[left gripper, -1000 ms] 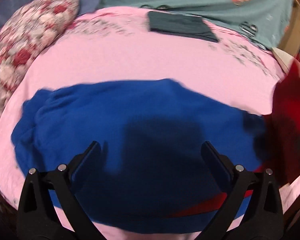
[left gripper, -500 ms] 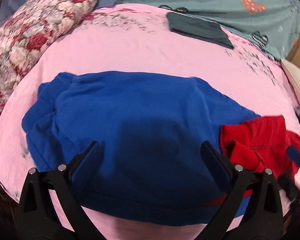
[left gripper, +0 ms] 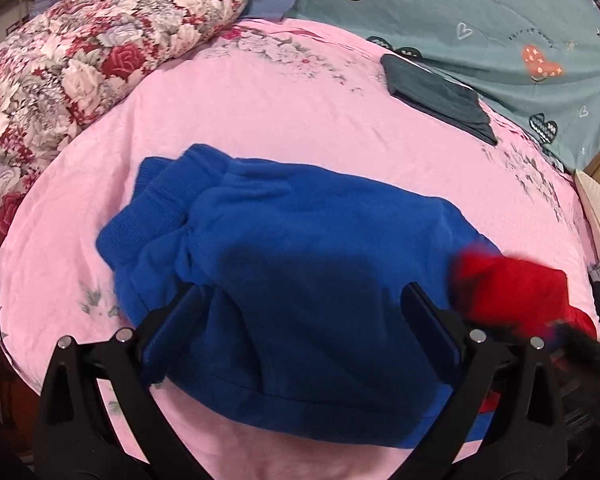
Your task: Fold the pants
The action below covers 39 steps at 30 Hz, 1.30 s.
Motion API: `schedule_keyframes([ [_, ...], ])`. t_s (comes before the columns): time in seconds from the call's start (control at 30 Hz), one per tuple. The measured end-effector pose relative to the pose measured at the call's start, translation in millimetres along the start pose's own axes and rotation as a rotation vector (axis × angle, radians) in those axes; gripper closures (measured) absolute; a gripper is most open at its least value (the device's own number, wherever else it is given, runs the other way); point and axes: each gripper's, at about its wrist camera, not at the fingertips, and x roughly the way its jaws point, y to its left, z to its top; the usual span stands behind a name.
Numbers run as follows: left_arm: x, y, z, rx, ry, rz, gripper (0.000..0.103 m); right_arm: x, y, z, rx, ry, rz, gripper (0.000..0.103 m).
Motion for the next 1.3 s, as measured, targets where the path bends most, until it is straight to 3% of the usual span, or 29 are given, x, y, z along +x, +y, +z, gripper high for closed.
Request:
schedule_keyframes([
  [0.03,1,-5,-1,0.015,0.003,-0.008,0.002,18,-4,-7,0.011,0.059,-0.015,0.057],
  [0.17,3,-34,-3,0.096,-0.010,-0.033,0.002,-29,0,-17,-0.035,-0.091,-0.037,0.052],
  [0.27,12,-60,-5,0.161,-0.008,-0.028,0.002,-89,-24,-35,0.010,-0.234,-0.151,0.047],
  [0.33,23,-74,-9,0.211,0.004,-0.002,0.002,-138,-64,-61,0.143,-0.314,-0.315,0.039],
  [0.4,33,-81,-12,0.215,0.030,0.010,0.002,-174,-105,-92,0.319,-0.350,-0.472,0.024],
  [0.47,36,-78,-8,0.196,0.039,0.005,0.002,-202,-145,-124,0.499,-0.367,-0.550,0.023],
  [0.53,38,-76,-7,0.185,0.043,0.011,0.002,-215,-182,-150,0.662,-0.364,-0.542,0.023],
  [0.63,39,-77,-9,0.190,0.046,0.020,0.002,-203,-206,-156,0.743,-0.360,-0.373,0.026],
  [0.67,38,-77,-9,0.191,0.044,0.021,0.002,-192,-211,-153,0.727,-0.331,-0.369,0.043],
  [0.73,39,-76,-9,0.188,0.051,0.021,0.002,-174,-214,-146,0.736,-0.302,-0.361,0.060],
  [0.77,39,-74,-9,0.184,0.056,0.015,0.002,-171,-211,-140,0.730,-0.306,-0.353,0.087],
  [0.8,39,-72,-9,0.181,0.056,0.011,0.002,-173,-212,-137,0.720,-0.316,-0.309,0.091],
  [0.93,35,-63,-6,0.160,0.049,0.002,0.002,-198,-169,-104,0.566,-0.443,-0.280,0.092],
  [1.07,26,-47,-5,0.126,0.038,0.014,0.002,-185,-76,-37,0.275,-0.444,-0.221,0.092],
  [1.13,22,-35,-5,0.103,0.035,0.023,0.002,-147,-18,-9,0.102,-0.357,-0.173,0.090],
  [1.17,21,-30,-6,0.095,0.036,0.026,0.002,-126,-3,-3,0.050,-0.296,-0.163,0.080],
  [1.2,19,-24,-7,0.087,0.039,0.025,0.002,-88,14,-2,-0.021,-0.171,-0.149,0.063],
  [1.23,18,-21,-8,0.082,0.040,0.031,0.002,-55,24,-7,-0.071,-0.068,-0.140,0.060],
  [1.3,16,-12,-9,0.072,0.037,0.050,0.002,-15,30,-21,-0.130,0.054,-0.183,0.060],
])
